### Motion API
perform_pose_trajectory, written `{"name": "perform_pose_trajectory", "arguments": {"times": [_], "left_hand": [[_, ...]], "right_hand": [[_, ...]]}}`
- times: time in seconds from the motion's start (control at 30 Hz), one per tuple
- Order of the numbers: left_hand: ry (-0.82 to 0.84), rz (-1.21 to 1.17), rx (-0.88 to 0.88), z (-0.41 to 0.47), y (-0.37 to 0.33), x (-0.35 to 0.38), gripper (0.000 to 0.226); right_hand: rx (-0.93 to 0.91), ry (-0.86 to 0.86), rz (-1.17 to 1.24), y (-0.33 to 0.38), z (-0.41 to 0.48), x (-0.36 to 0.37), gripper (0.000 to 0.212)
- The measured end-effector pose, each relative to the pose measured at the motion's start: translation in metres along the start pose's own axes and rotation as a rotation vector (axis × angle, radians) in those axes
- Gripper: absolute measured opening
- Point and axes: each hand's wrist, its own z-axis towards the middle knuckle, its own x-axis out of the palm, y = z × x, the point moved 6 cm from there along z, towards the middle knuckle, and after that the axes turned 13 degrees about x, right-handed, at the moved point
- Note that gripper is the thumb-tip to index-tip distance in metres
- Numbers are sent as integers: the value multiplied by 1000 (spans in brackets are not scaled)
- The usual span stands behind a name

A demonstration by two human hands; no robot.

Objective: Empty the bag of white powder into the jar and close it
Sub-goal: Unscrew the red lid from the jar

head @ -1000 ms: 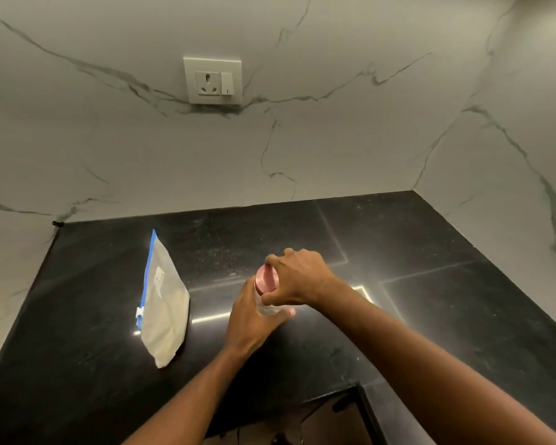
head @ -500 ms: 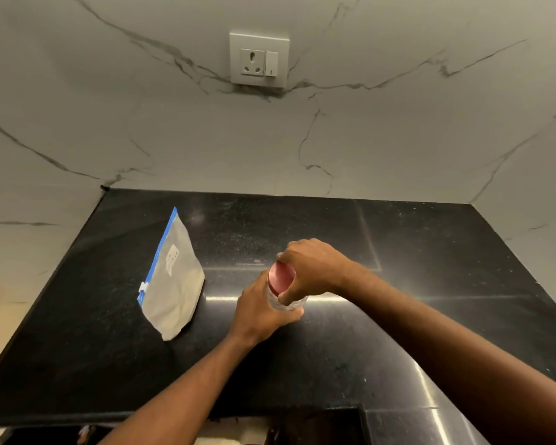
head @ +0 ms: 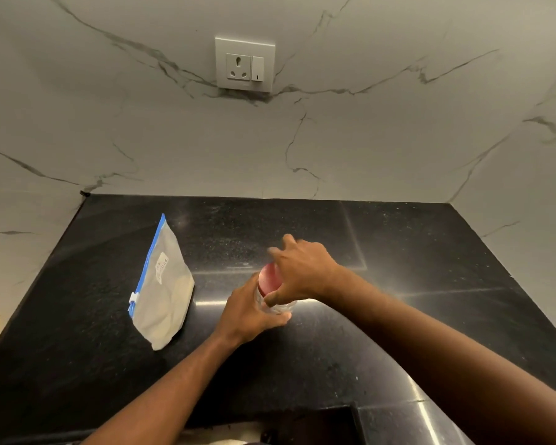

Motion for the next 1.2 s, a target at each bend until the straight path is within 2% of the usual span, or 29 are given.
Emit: {"name": "perform_pose_trajectory", "arguments": {"times": [0.1,0.17,0.3,0.5,0.6,0.7,0.8,0.87,0.93,1.0,1.1,1.2], "left_hand": [[-10,-9,10,0,0,-1,90],[-4,-22,17,1,0,-1,90],[-14,-10,29,2,1,0,89],[-71,-10,39,2,-3,0,87],[-28,-28,54,4,-3,1,84],[9,-20,38,7,3,1,72],[30,-13,57,10,4,1,75],[38,-22,77,11,3,1,82],[35,-31,77,8,2,0,88],[22,-37,75,7,1,-1,89],[35,-25,78,8,0,1,83],[51,-10,75,10,4,3,75]], "right_hand": [[54,57,86,-1,1,9,77],[58,71,189,-3,2,14,73],[44,70,288,-7,2,20,77],[-40,96,296,-10,4,17,84],[-158,155,228,-12,4,12,90],[-285,235,139,-11,4,6,93],[-254,301,243,-10,1,4,102],[-118,207,202,-13,-1,3,102],[15,64,31,-14,-6,1,101],[56,1,-40,-7,-9,4,93],[49,-14,76,-3,-10,4,71],[-110,84,131,-1,-10,2,68]]}}
